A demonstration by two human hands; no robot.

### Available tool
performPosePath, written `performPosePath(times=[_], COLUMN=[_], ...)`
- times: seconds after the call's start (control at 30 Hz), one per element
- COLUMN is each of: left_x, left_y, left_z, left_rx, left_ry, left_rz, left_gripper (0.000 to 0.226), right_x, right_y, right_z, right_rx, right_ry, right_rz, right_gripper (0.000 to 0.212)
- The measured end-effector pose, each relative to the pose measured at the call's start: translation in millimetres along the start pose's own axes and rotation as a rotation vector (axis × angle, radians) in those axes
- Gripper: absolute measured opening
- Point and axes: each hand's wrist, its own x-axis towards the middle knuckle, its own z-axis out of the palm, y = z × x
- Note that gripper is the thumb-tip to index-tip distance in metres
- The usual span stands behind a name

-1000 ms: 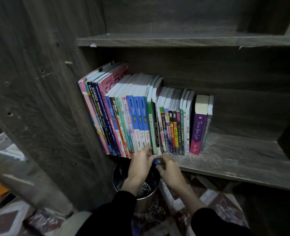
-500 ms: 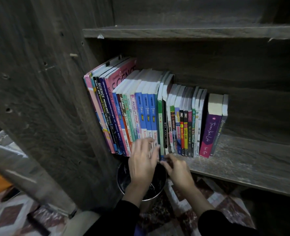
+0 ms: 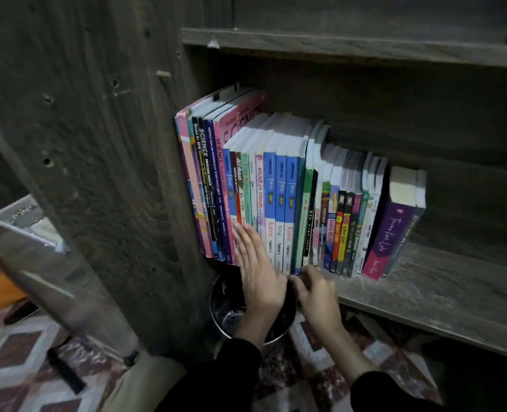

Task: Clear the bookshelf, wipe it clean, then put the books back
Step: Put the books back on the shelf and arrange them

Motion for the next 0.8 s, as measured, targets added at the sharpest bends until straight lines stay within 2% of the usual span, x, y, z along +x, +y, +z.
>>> performPosePath(times=[0.27, 0.33, 0.43, 0.5, 0.57, 0.67, 0.73, 0.8], left_x=[-1, -4, -11, -14, -15, -15, -13, -9], left_y=[-11, -19, -22, -18, -14, 5, 21, 31], left_z=[-4, -8, -9, -10, -11, -19, -21, -17], left_rx=[0.005, -0.010, -0.063, -0.124, -0.151, -0.193, -0.196, -0.133], left_ry=[-0.049, 0.023, 0.196, 0.212, 0.204, 0.094, -0.091, -0.165], left_rz=[0.061, 0.095, 0.012, -0.036, 0.027, 0.165, 0.207, 0.174], left_gripper=[0.100, 0.096, 0.076, 0.059, 0.043, 0.023, 0.024, 0.033], right_x=[-1, -1, 0, 1, 4, 9, 11, 14], right_y=[0, 1, -1, -3, -5, -8, -9, -6], right_z=[0, -6, -11, -11, -12, -16, -21, -30], right_rx=[0.048, 0.011, -0.140, -0.142, -0.129, -0.198, -0.183, -0.137], right_ry=[-0.014, -0.055, -0.109, -0.076, -0.027, -0.096, -0.213, -0.318], right_rz=[-0.002, -0.043, -0.069, -0.014, 0.036, 0.002, -0.077, -0.111], right_gripper=[0.016, 0.021, 0.019, 0.015, 0.017, 0.019, 0.025, 0.036])
